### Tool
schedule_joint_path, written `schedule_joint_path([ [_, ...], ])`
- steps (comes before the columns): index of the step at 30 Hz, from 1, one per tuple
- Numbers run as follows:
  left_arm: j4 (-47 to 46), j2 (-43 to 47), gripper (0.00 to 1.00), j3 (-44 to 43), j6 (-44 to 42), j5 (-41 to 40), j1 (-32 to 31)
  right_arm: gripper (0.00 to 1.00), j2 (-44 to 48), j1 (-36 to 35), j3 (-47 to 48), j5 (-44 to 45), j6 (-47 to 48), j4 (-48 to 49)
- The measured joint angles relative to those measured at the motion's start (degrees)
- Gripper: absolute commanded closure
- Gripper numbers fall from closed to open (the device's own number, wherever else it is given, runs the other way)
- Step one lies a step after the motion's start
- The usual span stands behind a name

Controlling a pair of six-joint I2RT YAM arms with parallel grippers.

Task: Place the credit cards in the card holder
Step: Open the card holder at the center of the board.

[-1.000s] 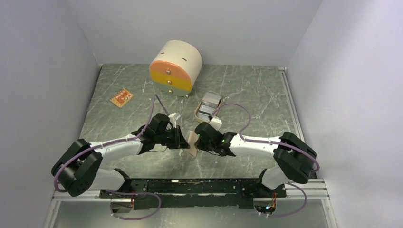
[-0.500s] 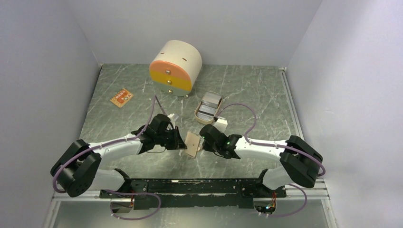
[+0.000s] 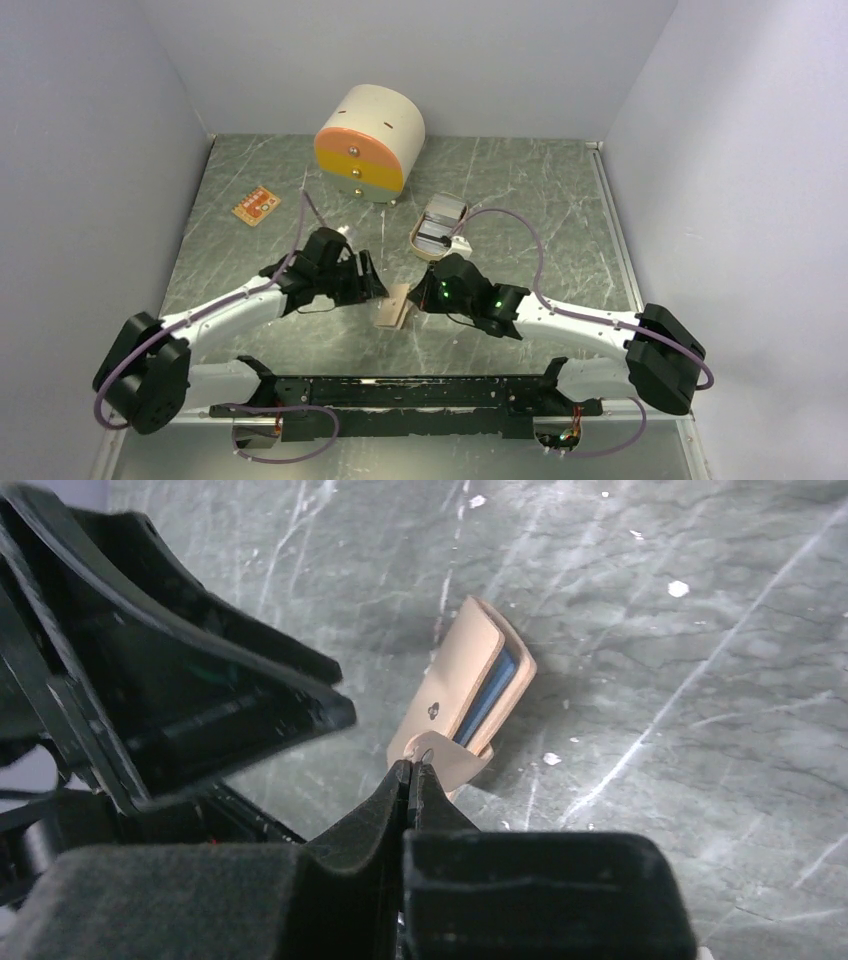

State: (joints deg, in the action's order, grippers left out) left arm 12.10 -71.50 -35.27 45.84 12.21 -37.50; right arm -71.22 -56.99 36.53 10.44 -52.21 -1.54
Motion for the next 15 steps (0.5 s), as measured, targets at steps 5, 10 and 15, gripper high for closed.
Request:
schedule_joint_path([
  [5, 2.2, 6.6, 0.27, -0.1, -0.9, 2.6, 7.7, 1.0, 0.3, 0.0, 0.4, -2.2, 0.4, 1.3],
  [10, 2.8, 7.8, 0.27, -1.0, -3.8, 6.6, 9.6, 1.0, 0.2, 0.0, 1.1, -4.1, 0.4, 2.6],
  [15, 2.3, 6.3, 0.29, -0.9, -5.0, 11.8, 10.1, 1.0, -0.3, 0.0, 2.8, -5.1, 0.4, 3.9],
])
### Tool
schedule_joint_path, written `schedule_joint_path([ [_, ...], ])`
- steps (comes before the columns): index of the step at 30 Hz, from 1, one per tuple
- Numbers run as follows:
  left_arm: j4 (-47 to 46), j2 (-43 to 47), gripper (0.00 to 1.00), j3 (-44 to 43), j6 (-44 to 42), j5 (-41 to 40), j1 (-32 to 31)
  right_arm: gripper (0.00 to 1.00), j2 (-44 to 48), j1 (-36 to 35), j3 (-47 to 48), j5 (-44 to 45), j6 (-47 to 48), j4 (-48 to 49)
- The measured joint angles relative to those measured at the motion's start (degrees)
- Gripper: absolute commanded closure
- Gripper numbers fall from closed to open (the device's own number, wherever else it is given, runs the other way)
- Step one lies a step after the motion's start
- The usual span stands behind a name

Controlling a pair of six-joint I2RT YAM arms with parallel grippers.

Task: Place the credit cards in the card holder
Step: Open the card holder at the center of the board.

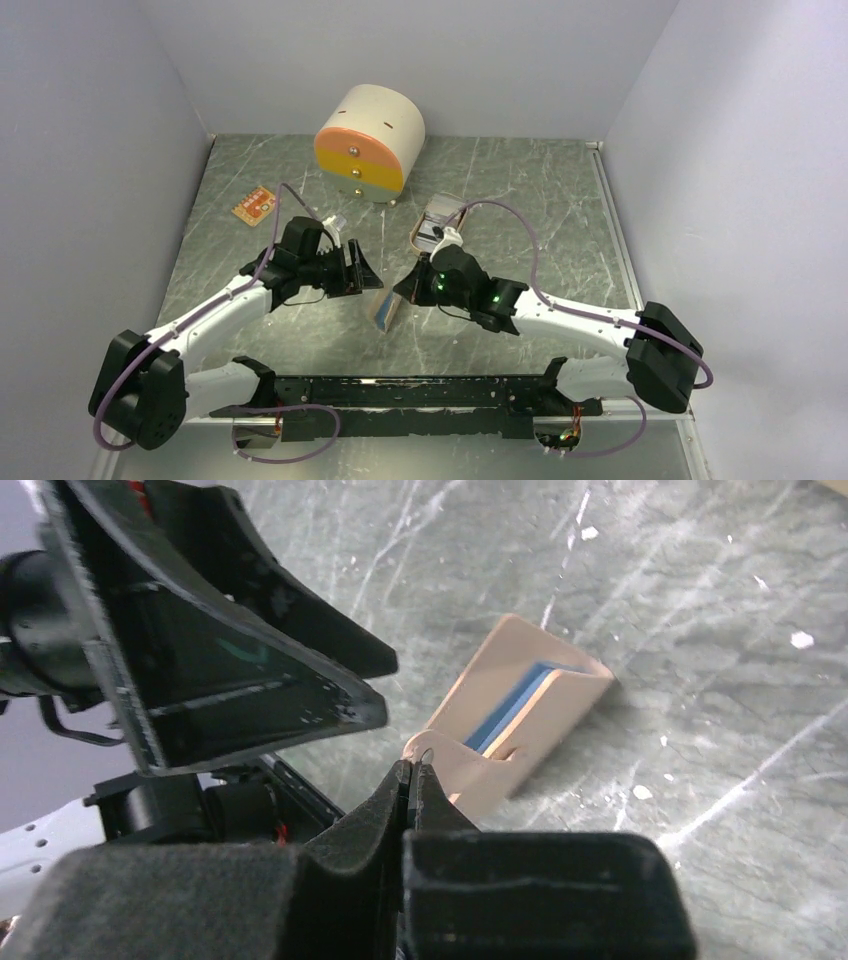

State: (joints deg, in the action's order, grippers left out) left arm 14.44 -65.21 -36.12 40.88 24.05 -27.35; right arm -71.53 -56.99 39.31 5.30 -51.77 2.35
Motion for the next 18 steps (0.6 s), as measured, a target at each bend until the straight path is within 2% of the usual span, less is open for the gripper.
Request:
schedule_joint_path([
  [11, -2.9, -6.6, 0.34, 1.7, -0.7, 4.9, 2.5, 1.0, -1.4, 0.2, 1.9, 0.7, 1.4, -0.5],
  [18, -1.9, -7.6, 0.41, 1.8, -1.3, 3.0, 2.5, 1.0, 2.0, 1.5, -5.2, 3.7, 0.9, -4.1],
])
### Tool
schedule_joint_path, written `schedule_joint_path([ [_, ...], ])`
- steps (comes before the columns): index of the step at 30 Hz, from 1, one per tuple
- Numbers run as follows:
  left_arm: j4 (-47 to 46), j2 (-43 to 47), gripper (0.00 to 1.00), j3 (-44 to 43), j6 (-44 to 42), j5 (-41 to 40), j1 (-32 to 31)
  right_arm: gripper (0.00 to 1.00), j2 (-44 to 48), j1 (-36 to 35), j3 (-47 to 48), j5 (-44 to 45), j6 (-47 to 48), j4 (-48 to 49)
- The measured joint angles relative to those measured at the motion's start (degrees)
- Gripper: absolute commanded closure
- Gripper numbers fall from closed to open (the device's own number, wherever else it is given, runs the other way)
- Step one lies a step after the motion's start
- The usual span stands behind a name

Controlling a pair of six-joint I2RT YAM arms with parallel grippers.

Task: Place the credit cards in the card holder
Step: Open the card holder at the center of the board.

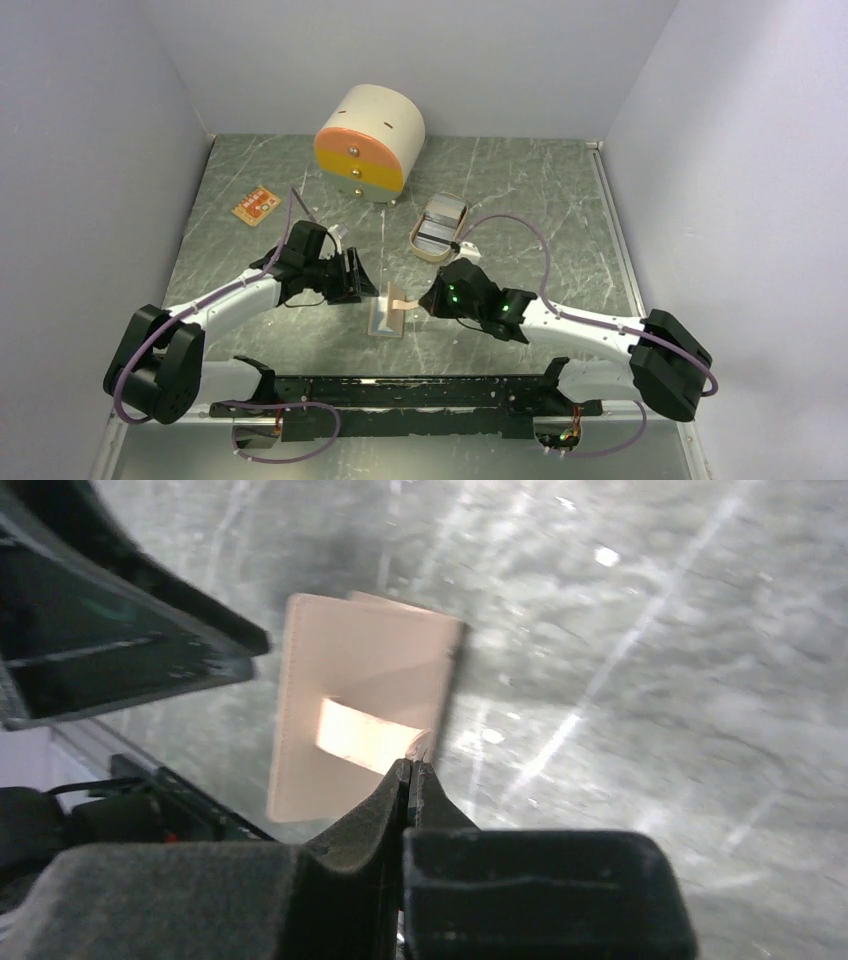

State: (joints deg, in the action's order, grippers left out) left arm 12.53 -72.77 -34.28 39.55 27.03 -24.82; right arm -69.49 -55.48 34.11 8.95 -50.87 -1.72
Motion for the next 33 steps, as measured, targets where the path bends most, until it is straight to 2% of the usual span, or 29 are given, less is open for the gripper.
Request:
schedule_joint_path([
  [5, -0.5, -0.6, 0.46, 1.2, 0.1, 0.1, 0.0, 1.0, 3.6, 1.3, -4.6, 1.5, -0.6, -3.2],
  [14, -1.2, -2.3, 0.49, 3.1, 0.2, 0.3, 0.0, 1.0, 5.1, 2.2, -5.7, 2.5, -1.0, -4.6],
  [16, -1.4, -2.6, 0.53, 3.4, 0.3, 0.3, 0.0, 1.0, 5.1, 2.3, -5.8, 2.6, -1.2, -5.0],
  [19, -1.9, -3.0, 0.63, 3.6, 0.5, 0.3, 0.0, 1.0, 5.3, 2.3, -6.8, 2.6, -1.6, -4.9],
  [20, -1.9, -3.1, 0.63, 3.7, 0.5, 0.4, 0.0, 1.0, 5.4, 2.3, -7.3, 2.6, -1.8, -5.0],
  [26, -5.8, -1.9, 0.5, 4.7, 2.9, 4.8, 0.0, 1.0, 5.9, 2.3, -7.9, 2.8, -2.1, -5.5],
  [33, -10.9, -2.5, 0.43, 5.4, 5.9, 7.4, -1.7, 1.0, 6.0, 2.3, -7.9, 2.9, -2.5, -5.4],
])
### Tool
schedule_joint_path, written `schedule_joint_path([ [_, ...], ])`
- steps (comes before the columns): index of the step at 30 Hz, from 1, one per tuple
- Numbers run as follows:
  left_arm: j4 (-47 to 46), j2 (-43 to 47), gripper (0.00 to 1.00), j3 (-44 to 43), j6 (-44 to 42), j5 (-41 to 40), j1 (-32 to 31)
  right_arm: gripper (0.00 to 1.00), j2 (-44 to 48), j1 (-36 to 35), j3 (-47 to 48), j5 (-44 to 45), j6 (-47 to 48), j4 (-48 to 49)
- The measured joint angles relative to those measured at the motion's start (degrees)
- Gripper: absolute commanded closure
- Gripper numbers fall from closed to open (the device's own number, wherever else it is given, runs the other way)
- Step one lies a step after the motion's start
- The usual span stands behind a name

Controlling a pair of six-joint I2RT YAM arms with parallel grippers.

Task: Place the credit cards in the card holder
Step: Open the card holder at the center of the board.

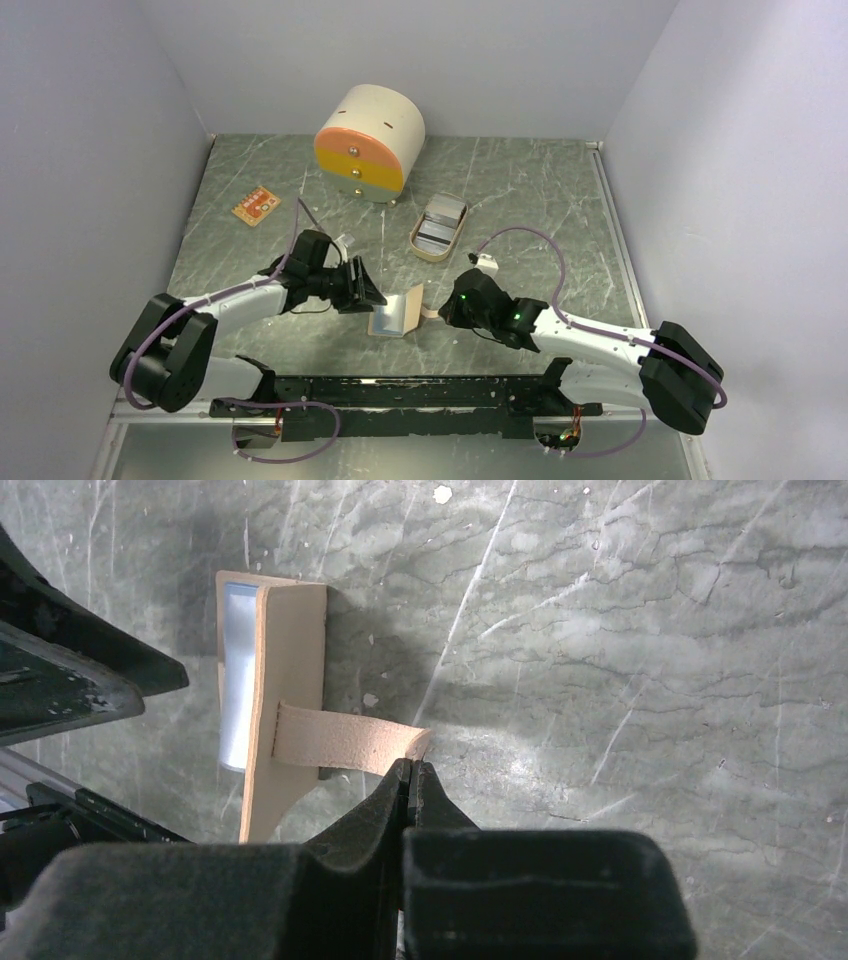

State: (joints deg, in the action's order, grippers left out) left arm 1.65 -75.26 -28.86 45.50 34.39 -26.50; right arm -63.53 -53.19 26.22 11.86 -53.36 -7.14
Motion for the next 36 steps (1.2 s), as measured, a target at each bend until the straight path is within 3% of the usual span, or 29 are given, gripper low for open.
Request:
schedule_joint_path([
  [23, -6.6, -6.3, 0.42, -0.7, 4.1, -1.1, -5.4, 1.0, -0.2, 0.2, 0.0, 0.0, -0.4, 0.0],
  [28, -2.3, -4.9, 0.36, -1.9, 3.4, -4.4, -6.0, 1.0, -0.2, 0.2, -0.1, -0.1, -0.5, 0.3],
  [36, 1.9, -1.5, 0.37, -3.0, 2.3, -8.9, -6.3, 1.0, -0.2, 0.2, -0.1, -0.3, -0.5, 0.4],
])
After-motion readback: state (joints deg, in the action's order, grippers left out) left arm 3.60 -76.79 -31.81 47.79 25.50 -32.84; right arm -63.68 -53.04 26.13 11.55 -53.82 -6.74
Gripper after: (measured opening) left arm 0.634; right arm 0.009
